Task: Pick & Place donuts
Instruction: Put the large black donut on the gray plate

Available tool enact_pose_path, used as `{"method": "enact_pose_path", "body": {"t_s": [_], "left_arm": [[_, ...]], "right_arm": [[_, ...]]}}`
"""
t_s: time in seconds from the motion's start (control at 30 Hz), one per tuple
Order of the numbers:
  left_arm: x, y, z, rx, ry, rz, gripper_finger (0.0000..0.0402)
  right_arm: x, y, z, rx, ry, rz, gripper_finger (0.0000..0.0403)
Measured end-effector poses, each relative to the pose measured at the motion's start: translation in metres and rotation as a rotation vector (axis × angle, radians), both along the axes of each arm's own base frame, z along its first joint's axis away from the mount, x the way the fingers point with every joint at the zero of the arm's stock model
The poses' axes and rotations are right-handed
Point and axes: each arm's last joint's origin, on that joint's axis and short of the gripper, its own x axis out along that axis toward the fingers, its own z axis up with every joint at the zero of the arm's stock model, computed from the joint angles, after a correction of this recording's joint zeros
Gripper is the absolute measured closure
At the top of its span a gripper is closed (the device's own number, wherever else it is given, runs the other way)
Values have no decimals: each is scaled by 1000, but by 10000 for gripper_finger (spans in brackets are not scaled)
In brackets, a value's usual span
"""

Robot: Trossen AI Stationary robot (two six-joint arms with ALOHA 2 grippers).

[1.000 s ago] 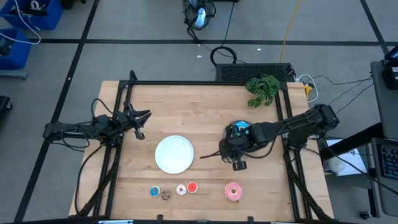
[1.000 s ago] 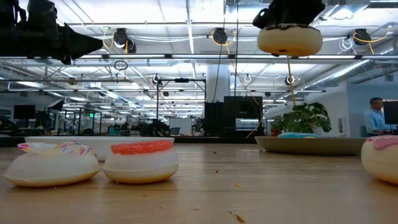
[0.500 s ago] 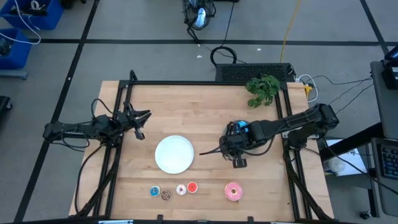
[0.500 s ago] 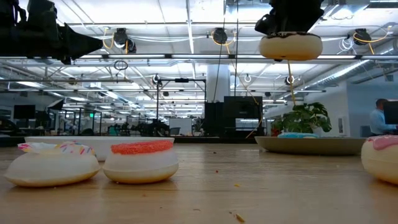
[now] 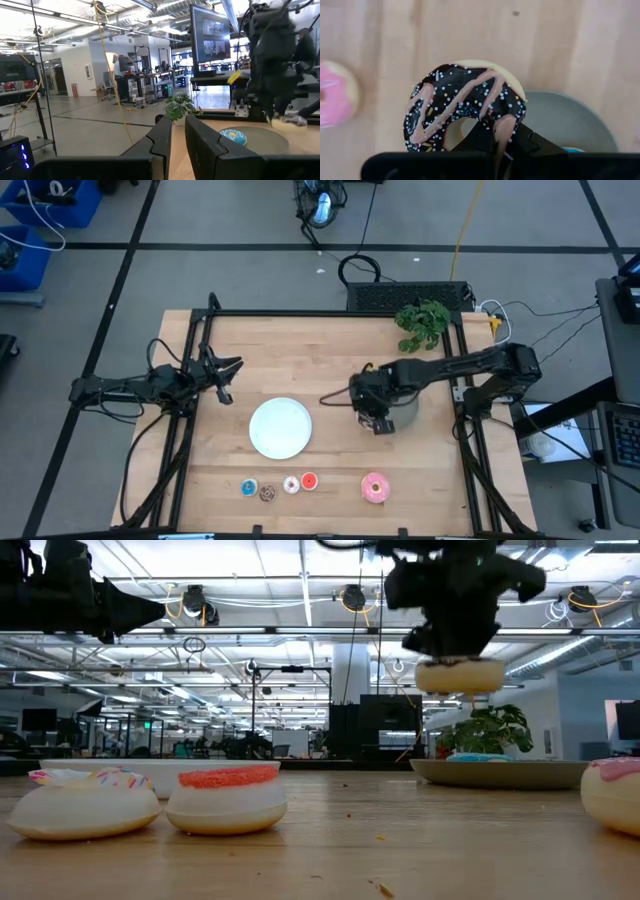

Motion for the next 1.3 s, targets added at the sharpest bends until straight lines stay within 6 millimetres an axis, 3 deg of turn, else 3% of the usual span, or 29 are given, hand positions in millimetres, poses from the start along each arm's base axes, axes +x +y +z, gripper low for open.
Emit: {"method": "enact_pose_path", "body": {"t_s": [0.17,0.43,0.73,1.03,1.3], "left_arm": [[0,0,0,0,1,0,339],[0,0,0,0,0,0,339],[0,0,0,-1,-1,0,339],[0,0,0,0,0,0,339],[0,0,0,1,0,0,339]], "right_arm": [[-4,-31,-24,-11,-16,-78,392],[-12,-50,-52,46,-78,-82,390],[-25,-51,-74,23,-40,-91,390],[-28,-53,-82,-79,-38,-106,384],[-28,-53,-82,-83,-39,-105,314]]}}
